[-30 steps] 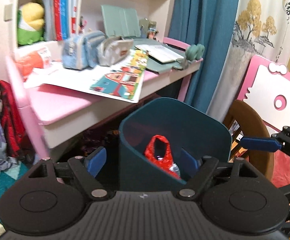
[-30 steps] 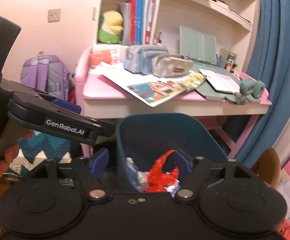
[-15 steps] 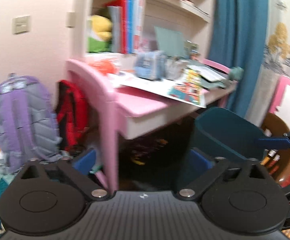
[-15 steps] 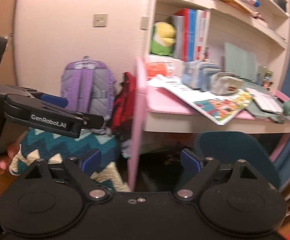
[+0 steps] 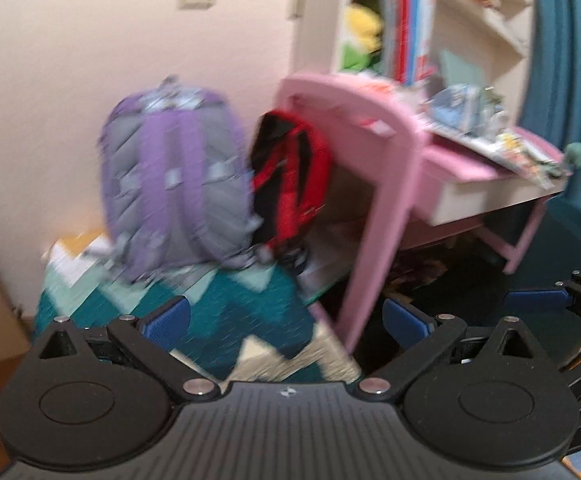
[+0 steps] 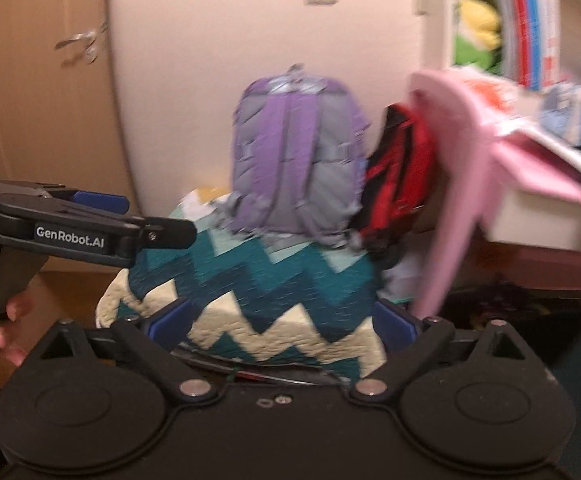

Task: Collect trash
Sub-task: 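Move both tools back toward the trash under the bench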

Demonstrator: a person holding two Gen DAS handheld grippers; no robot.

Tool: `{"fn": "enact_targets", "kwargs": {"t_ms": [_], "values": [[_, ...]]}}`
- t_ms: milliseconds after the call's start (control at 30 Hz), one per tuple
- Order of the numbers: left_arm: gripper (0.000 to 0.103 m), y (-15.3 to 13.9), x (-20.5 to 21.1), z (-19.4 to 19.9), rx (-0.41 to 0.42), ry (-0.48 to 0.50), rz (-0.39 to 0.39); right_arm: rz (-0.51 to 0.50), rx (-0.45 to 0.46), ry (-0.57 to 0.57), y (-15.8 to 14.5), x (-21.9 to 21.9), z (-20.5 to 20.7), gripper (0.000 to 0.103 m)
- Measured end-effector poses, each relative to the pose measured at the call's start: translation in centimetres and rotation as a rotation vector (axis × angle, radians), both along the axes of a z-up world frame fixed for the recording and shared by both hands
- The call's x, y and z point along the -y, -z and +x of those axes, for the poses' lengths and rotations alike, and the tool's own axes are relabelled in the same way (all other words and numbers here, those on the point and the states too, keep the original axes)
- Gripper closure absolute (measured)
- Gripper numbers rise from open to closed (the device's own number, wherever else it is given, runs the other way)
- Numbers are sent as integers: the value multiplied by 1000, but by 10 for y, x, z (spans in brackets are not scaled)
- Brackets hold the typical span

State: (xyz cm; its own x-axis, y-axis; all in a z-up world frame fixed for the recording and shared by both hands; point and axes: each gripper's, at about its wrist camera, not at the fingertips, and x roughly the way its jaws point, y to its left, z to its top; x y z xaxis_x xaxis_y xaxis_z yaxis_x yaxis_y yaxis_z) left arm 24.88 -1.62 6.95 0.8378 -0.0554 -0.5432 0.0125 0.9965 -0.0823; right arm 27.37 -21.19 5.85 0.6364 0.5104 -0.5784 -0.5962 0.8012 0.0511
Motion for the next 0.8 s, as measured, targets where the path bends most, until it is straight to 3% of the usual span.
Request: {"fn": "enact_targets", "kwargs": {"t_ms": [200, 433, 567, 800], "values": [[0, 71, -64, -3, -81, -58, -13, 7, -54, -21, 63, -47, 26, 4], [0, 164, -120, 6, -182, -176, -49, -40, -152, -40, 160, -100, 60, 4], [0, 228, -145, 16, -269, -296, -76, -104, -196, -77, 218, -129, 75, 4], [0, 355, -186, 24, -504, -578, -208, -213, -302, -200, 321, -175, 94, 5]]}}
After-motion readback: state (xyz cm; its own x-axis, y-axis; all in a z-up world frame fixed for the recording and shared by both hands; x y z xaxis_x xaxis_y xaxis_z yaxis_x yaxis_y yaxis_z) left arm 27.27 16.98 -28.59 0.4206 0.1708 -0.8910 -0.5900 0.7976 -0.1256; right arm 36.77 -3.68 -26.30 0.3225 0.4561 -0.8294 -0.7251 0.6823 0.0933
